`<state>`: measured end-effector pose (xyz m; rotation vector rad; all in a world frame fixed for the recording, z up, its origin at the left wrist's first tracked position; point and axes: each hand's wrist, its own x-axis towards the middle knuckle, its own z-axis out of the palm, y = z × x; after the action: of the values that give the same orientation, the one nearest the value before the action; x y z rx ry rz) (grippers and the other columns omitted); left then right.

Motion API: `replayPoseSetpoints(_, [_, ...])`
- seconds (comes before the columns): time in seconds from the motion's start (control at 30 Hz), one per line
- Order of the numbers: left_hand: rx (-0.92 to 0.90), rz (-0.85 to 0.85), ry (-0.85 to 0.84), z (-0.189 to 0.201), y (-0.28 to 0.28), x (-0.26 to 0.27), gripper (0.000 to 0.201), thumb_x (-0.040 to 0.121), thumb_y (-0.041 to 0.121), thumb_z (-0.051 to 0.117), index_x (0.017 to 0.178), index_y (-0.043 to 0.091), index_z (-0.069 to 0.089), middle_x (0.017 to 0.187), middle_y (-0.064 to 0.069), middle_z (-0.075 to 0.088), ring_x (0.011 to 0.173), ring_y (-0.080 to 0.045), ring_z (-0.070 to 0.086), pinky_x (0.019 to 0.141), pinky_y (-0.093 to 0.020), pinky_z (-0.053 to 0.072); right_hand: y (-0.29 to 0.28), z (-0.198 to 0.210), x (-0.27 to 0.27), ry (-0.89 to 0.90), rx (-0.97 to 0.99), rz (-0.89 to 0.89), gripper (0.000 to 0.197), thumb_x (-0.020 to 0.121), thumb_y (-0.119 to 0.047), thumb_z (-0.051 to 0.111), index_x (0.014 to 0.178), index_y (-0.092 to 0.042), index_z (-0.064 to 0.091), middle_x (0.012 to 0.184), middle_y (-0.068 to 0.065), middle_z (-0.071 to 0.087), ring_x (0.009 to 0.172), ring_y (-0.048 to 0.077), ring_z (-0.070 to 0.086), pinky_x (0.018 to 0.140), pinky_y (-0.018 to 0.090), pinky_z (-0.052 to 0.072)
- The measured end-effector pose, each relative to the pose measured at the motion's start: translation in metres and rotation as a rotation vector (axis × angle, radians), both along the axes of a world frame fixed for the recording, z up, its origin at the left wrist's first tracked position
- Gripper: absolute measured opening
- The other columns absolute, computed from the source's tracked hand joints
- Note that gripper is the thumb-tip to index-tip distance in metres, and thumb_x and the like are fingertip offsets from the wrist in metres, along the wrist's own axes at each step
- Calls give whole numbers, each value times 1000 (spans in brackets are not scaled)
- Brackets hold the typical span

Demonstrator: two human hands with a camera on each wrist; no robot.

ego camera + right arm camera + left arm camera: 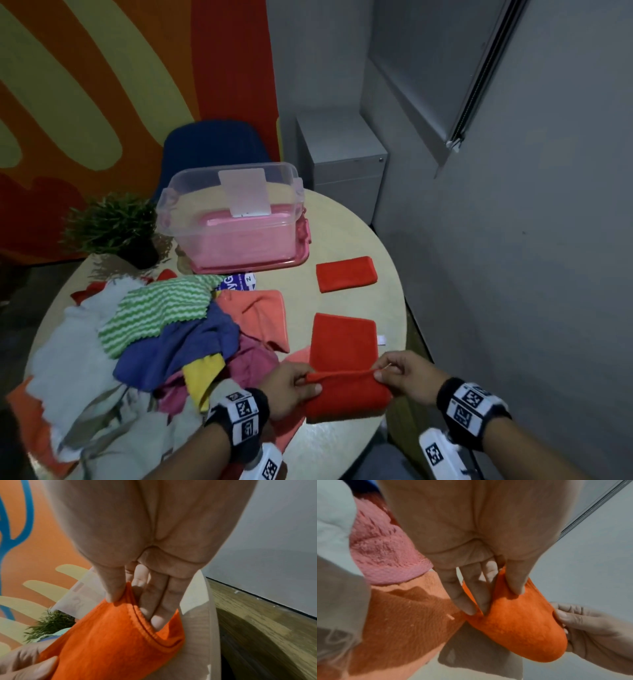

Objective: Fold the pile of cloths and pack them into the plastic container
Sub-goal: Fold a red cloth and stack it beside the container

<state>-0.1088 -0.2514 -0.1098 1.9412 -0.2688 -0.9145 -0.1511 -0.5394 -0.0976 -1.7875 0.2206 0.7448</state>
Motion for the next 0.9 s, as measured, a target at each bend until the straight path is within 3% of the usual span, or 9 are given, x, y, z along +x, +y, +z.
replayPoseSetpoints(0.1, [-35, 75, 32, -3, -8, 10, 6, 91, 24, 68, 89, 19, 65, 79, 9, 72, 78, -10, 66, 77, -30, 54, -2, -8, 2, 69, -23, -4, 29, 87, -34, 73, 111, -24, 61, 99, 5, 75, 92, 23, 73, 87, 39, 58])
replayPoseSetpoints(0.17, [-60, 135, 6, -3, -14, 24, 14, 88, 33, 69, 92, 20, 66, 83, 6, 73, 82, -13, 68, 83, -39, 54, -4, -13, 10, 60, -67, 3, 30, 84, -27, 75, 110, -24, 59, 94, 7, 74, 91, 23, 73, 91, 43, 57])
replayPoseSetpoints(0.23, [-67, 191, 3, 2, -21, 36, 16, 90, 33, 69, 101, 22, 65, 92, 2, 73, 87, -15, 69, 82, -35, 56, -6, -16, 23, 12, -88, -55, 25, 86, -16, 72, 106, -20, 58, 93, 15, 73, 89, 28, 73, 91, 47, 57])
replayPoseSetpoints(0.37, [-105, 240, 80, 0, -31, 60, 54, 84, -3, 69, 125, 27, 50, 107, -12, 65, 89, -23, 68, 77, -29, 57, -6, -19, 51, -47, -113, -246, 20, 91, -4, 65, 103, -16, 54, 71, 8, 63, 64, 23, 64, 63, 36, 57])
replayPoseSetpoints(0.47, [-78, 219, 6, -8, -36, 72, 75, 77, -21, 59, 129, 29, 42, 94, -2, 55, 73, -10, 59, 70, -25, 53, -3, -33, 65, -32, -140, -332, 21, 91, 0, 63, 98, -18, 56, 69, 4, 55, 62, 22, 59, 58, 37, 56])
replayPoseSetpoints(0.57, [24, 187, -99, -14, -43, 80, 61, 77, -19, 53, 114, 29, 49, 80, 5, 52, 61, -5, 51, 62, -24, 47, -3, -45, 74, -27, -160, -350, 20, 91, 1, 60, 95, -18, 57, 77, 6, 52, 63, 24, 57, 58, 39, 57])
replayPoseSetpoints(0.67, [116, 220, -140, -24, -47, 85, 43, 83, -8, 54, 98, 33, 59, 86, -7, 66, 75, -21, 63, 68, -30, 53, -5, -53, 80, -30, -187, -354, 21, 90, 1, 60, 95, -20, 58, 79, 7, 56, 65, 25, 60, 61, 40, 61])
replayPoseSetpoints(0.77, [163, 247, -116, -33, -50, 89, 40, 86, -4, 56, 104, 31, 63, 96, -11, 70, 88, -24, 68, 76, -29, 55, -6, -58, 86, -60, -215, -355, 24, 89, 1, 61, 92, -23, 59, 76, 4, 56, 64, 22, 59, 62, 38, 59])
replayPoseSetpoints(0.9, [173, 188, -133, -38, -50, 89, 44, 88, -1, 59, 124, 25, 58, 118, 2, 61, 108, -16, 61, 94, -23, 47, -5, -58, 88, -113, -349, -302, 21, 89, -9, 65, 101, -25, 58, 85, -1, 65, 72, 18, 65, 65, 34, 58])
